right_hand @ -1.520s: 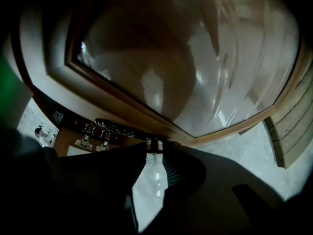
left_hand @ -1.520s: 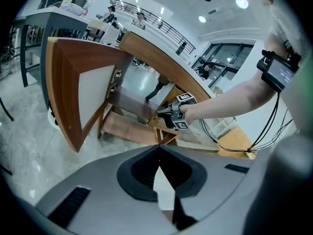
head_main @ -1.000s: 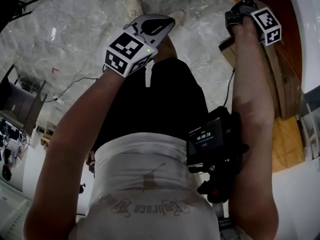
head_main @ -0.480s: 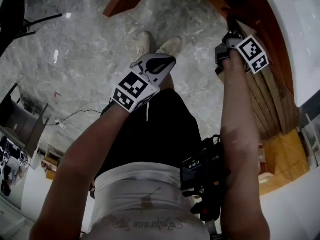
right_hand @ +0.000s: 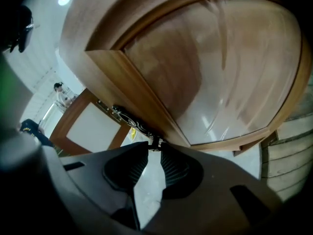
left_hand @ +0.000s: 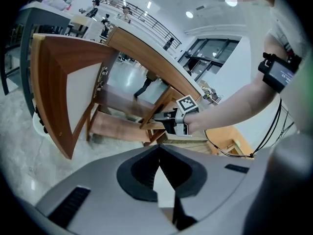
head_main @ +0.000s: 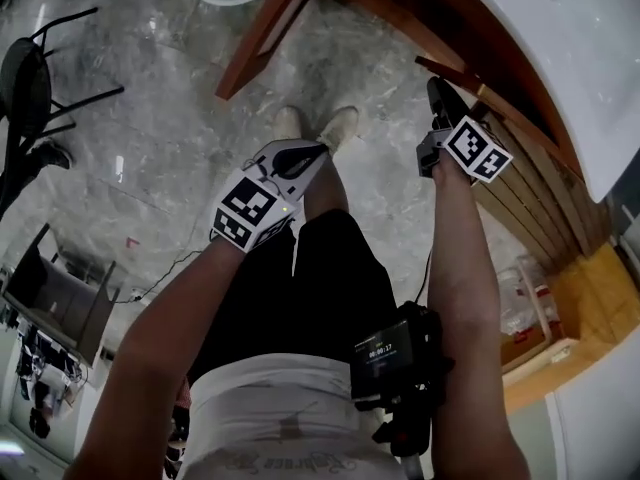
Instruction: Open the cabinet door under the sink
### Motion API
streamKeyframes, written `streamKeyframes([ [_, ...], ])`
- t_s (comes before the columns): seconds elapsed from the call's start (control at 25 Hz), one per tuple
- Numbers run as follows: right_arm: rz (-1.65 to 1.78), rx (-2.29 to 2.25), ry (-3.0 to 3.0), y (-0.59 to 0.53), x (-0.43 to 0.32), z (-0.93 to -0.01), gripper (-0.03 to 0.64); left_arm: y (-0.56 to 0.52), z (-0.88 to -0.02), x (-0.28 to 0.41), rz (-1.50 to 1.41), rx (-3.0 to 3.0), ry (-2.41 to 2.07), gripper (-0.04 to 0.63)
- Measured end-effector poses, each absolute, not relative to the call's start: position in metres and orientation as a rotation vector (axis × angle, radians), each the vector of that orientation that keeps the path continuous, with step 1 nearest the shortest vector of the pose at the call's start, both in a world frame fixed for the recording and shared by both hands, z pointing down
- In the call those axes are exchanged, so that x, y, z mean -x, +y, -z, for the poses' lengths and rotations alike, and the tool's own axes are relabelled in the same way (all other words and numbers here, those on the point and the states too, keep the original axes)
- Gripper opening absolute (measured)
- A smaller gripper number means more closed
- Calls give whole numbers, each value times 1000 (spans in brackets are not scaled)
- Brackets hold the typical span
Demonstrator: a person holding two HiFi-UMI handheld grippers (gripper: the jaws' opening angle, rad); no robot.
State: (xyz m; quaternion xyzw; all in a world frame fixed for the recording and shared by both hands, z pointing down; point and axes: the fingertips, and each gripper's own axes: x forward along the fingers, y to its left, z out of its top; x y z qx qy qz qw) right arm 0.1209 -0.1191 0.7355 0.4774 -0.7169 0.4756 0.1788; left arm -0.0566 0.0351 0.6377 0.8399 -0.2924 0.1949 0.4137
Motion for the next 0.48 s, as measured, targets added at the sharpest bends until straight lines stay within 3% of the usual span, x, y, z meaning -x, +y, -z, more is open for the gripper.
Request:
streamKeyframes([
  [0.48, -1289, -1260, -2027, -66, -125, -737, 89, 62, -631, 58, -523, -2190, -666, 11],
])
